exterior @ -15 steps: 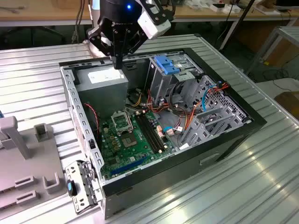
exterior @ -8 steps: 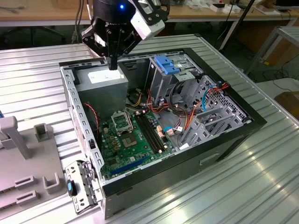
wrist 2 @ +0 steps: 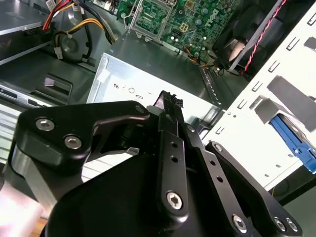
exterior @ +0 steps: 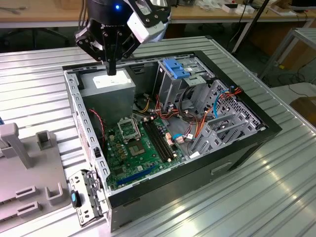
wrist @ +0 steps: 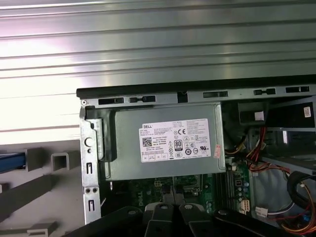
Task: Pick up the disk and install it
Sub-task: 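Reach for the disk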
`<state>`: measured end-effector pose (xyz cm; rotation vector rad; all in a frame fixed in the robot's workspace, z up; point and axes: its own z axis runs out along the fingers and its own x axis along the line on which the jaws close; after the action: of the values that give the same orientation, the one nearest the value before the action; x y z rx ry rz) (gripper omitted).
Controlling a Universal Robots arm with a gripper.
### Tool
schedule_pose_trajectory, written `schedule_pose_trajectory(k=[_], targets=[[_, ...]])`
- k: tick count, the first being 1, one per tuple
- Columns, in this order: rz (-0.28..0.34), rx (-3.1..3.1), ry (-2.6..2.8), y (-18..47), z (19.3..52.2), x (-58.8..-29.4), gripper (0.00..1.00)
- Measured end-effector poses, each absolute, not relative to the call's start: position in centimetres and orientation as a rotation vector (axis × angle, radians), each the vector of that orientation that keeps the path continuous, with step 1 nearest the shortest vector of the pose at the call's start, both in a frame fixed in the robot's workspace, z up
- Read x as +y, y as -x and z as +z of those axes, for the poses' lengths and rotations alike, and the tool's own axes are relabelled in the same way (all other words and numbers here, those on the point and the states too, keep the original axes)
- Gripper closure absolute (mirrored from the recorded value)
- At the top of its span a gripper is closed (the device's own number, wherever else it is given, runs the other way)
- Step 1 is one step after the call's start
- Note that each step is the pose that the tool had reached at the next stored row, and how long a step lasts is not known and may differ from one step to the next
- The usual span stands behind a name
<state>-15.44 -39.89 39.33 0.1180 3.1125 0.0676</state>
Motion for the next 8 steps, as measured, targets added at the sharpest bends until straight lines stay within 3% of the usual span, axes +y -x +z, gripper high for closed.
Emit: schedule_pose_trajectory(k=[8], targets=[[0.068, 3.113, -0.118, 16.5, 39.33, -39.89, 0.89]])
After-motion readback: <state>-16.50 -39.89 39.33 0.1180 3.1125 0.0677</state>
